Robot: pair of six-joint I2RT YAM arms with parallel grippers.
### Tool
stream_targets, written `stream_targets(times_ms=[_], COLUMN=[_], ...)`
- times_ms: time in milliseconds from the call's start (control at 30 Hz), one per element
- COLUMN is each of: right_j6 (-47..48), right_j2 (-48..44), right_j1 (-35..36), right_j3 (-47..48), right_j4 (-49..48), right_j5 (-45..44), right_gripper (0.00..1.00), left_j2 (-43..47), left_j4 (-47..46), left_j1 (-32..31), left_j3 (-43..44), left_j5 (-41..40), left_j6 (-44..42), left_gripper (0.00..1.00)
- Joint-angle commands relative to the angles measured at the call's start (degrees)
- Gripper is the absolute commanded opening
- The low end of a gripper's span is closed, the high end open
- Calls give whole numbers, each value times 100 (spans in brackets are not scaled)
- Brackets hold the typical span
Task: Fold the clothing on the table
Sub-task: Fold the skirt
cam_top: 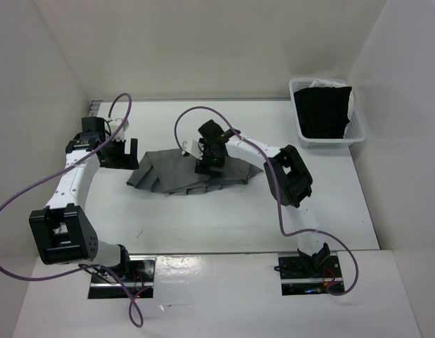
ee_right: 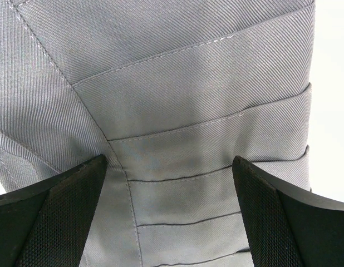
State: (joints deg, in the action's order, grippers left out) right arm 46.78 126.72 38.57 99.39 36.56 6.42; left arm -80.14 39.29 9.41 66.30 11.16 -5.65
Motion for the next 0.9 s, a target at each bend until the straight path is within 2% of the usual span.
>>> stream_targets(times_ms=[0,133,267,367,467,667,867], right_j6=[147,-273,-854,-1320,-1943,-2322,-2437], right_j2=[-23,-1085,-2708,-3606,-4345,-4831,-5077], right_j1=[-121,-69,-121,-498,-1104,-1913,-2607], right_j3=[-254,-368,-639,-1044,-1439,-2239,-2882], right_j4=[150,351,352,300,-33,-166,-561], right_j5=[-265,87,465,895,1422,1827,2469], right_gripper=[98,98,98,98,98,98,98], left_j2=[-37,121,121,-185,-912,-2477,-2857], left_j4=[-97,-97,-149,-202,-333,-395,-774], left_j1=[26,95,306,430,430,483,299], left_j3=[-12,-12,-12,137,374,1261,1710], left_j5=[9,210,781,1282,1766,2724,2014], left_j6=[82,82,82,-32,-243,-350,-279], left_gripper=[99,99,99,99,99,93,92])
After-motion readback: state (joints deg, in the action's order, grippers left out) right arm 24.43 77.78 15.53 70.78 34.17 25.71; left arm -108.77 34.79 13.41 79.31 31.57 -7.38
